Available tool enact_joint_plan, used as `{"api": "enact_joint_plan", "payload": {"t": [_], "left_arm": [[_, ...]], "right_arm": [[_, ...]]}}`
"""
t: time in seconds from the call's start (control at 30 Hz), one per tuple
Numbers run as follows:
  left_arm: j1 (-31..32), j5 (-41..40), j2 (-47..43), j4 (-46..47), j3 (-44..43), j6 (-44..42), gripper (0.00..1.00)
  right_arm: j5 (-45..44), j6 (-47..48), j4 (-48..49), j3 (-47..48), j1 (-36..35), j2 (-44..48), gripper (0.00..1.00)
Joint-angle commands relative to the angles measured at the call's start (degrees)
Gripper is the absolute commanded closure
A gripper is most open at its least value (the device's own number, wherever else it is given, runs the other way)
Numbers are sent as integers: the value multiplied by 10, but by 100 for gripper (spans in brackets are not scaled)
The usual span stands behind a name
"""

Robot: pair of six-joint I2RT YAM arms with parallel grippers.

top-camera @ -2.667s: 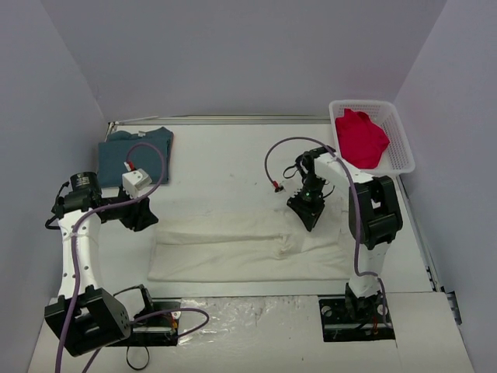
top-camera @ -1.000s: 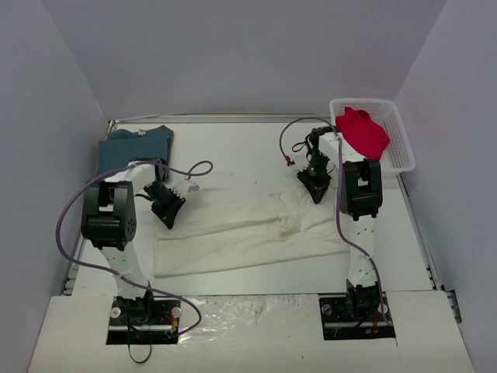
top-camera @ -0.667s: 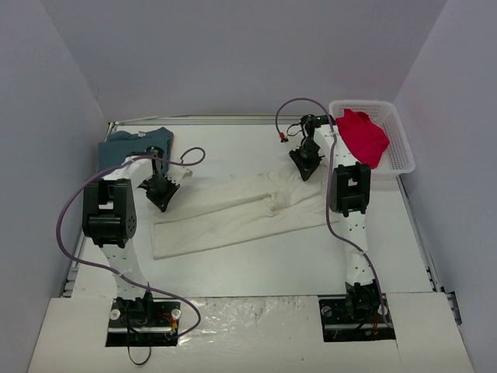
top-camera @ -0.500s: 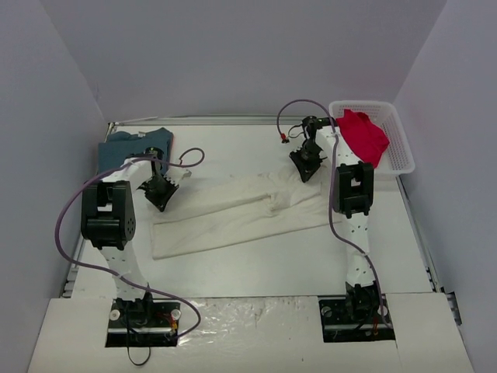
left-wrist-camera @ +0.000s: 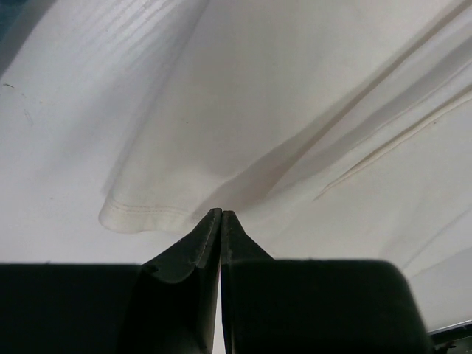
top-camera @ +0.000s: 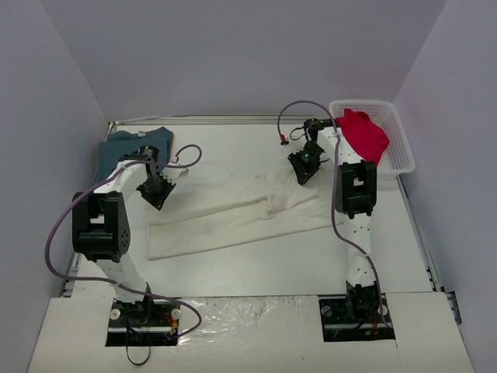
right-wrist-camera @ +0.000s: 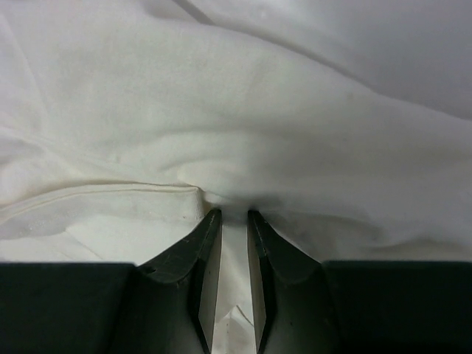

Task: Fold and stack the t-shirts
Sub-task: Fold the other side of the tshirt into a rectangle

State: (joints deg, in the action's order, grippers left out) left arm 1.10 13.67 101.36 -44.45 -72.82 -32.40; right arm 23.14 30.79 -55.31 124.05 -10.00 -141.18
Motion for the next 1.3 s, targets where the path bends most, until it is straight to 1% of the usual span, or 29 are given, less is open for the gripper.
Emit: {"api": "enact_joint_plan", "payload": {"t": [0.0,0.13,0.3,0.4,0.47,0.7,0.83,0.97,1.07,1.1,1.27], "left_arm": [[3,7,-17,-15,8,14,98],[8,7,-13,-15,9,16,98],[10,10,-13,-13,10,18,98],[10,13,-18,-13,12,19,98],[10,14,-20,-10,15,19,98],[14,17,-18,-8,21,17,98],[15,18,-20,-6,23,16,98],[16,21,-22,-4,30,15,98],[15,23,-26,-2,36,13,98],[15,26,-28,1,39,12,98],[14,29,-32,2,43,11,98]], "right_arm": [[33,42,-59,-31,-3,48,82],[40,61,-60,-82,-1,74,82],[68,78,-74,-93,-1,89,82],[96,108,-117,-91,0,94,82],[113,128,-125,-100,0,104,81],[95,170,-126,-204,0,160,79],[64,188,-125,-280,-2,190,77],[57,197,-126,-317,1,207,74],[76,191,-119,-297,9,217,69],[84,179,-114,-283,17,217,64],[85,103,-47,-195,29,203,63]]}}
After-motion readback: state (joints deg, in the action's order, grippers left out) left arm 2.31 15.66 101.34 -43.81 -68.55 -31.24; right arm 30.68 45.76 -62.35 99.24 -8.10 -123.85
